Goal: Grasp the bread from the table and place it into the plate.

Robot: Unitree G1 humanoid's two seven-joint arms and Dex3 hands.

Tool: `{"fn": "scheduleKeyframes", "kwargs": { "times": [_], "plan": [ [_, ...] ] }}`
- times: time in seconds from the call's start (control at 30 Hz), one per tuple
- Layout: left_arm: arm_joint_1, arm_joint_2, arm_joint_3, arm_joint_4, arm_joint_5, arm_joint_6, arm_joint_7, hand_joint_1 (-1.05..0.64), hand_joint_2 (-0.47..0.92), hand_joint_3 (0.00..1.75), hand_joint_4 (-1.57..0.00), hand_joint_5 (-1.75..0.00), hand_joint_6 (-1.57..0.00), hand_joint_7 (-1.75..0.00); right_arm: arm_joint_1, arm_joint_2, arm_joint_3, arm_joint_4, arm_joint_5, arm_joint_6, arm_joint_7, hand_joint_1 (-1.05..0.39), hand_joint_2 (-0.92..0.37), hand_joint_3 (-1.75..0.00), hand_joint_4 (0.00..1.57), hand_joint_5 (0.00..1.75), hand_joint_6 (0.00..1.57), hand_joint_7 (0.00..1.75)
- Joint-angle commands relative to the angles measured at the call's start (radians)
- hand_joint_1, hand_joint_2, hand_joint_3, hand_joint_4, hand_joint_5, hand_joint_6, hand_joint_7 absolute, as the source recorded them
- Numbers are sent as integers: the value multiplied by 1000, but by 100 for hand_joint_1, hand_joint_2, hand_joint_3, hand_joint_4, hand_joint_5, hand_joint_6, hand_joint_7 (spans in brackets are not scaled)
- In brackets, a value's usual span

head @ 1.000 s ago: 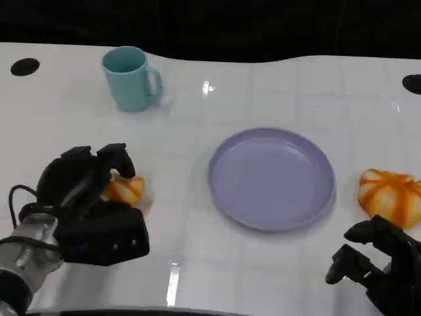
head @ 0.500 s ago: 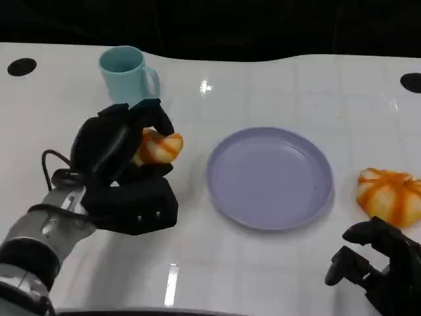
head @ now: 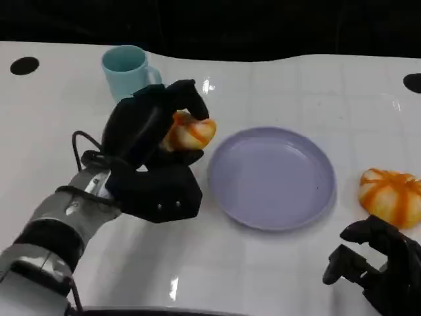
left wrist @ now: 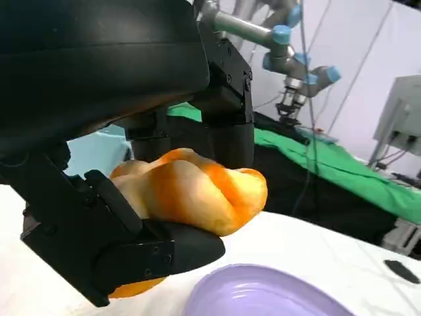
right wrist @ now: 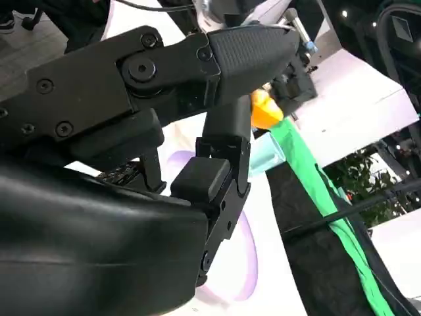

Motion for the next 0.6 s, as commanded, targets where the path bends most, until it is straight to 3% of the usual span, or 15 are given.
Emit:
{"fn": "scheduleKeyframes", "kwargs": {
  "times": [0.03, 0.4, 0.6],
  "plan": [
    [-49, -26, -19, 30, 5, -21, -32, -12, 46, 128, -91, -175, -70, -175, -9, -14, -9, 18, -6, -22, 16, -52, -92, -21, 73, 152, 84, 92],
    [-121, -93, -74, 87, 17, -61, -108, -21, 50, 132, -89, -175, -73, -175, -5, -9, -2, 5, -13, -22, 12, -52, -92, -21, 74, 151, 83, 93],
    [-145, -132, -97, 106, 28, -54, -170, -24, 54, 121, -91, -175, -75, -175, 0, -7, 0, -3, -9, -21, 12, -51, -92, -22, 72, 151, 81, 93]
  ]
}}
